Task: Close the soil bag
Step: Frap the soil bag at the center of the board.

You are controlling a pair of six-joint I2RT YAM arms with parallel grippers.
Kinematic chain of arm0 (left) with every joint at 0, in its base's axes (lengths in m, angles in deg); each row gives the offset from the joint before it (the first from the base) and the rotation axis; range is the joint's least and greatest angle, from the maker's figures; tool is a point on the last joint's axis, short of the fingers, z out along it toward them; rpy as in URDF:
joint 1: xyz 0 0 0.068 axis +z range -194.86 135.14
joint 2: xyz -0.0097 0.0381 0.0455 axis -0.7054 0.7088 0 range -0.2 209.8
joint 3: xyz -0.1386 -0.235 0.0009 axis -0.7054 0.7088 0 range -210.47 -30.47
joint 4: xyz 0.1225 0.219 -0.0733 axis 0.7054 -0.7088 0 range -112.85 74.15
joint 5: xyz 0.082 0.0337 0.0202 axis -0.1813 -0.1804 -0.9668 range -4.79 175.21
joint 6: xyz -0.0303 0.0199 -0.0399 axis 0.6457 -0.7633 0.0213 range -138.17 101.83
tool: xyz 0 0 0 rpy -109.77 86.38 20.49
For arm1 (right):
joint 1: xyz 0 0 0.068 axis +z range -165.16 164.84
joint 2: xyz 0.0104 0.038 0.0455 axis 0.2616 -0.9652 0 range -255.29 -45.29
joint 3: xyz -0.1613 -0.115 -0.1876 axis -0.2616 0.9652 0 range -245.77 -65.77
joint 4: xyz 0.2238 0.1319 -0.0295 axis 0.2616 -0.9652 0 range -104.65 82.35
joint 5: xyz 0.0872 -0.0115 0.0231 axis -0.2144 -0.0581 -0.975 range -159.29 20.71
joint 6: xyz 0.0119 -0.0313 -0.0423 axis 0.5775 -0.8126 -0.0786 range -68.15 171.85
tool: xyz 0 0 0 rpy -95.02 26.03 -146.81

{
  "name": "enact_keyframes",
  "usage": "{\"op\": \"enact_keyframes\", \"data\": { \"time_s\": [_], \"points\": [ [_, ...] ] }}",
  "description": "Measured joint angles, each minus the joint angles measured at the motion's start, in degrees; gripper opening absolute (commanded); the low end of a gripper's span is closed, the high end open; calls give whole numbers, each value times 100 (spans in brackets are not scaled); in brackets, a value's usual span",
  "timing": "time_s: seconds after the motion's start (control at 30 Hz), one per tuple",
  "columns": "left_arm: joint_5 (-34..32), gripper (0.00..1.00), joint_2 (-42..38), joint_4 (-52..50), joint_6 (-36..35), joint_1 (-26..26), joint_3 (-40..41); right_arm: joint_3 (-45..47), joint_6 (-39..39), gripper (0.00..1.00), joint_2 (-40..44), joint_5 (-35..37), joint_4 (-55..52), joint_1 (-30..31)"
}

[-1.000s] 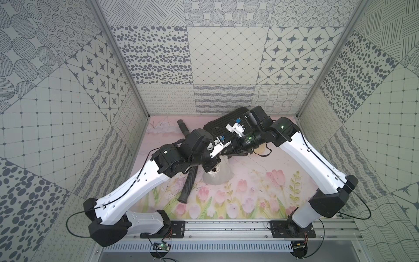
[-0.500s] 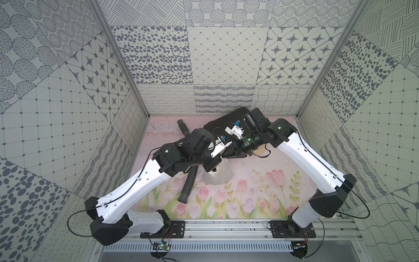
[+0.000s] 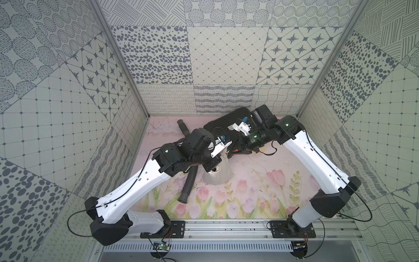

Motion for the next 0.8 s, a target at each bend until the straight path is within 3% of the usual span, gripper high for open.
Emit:
{"op": "enact_keyframes", "data": {
  "time_s": [0.17, 0.37, 0.6, 0.8],
  "points": [
    [9, 0, 0, 170, 9, 0, 20, -656, -109, 0, 2, 90, -267, -146],
    [0, 0, 0, 181, 9, 0, 35, -625, -212, 0, 0, 96, -422, -118],
    [20, 0, 22, 278, 7, 0, 48, -1314, -452, 0, -42, 695, -496, -101],
    [22, 0, 42, 446, 4, 0, 59, -894, -634, 0, 461, 1137, -9, -85]
  ]
}}
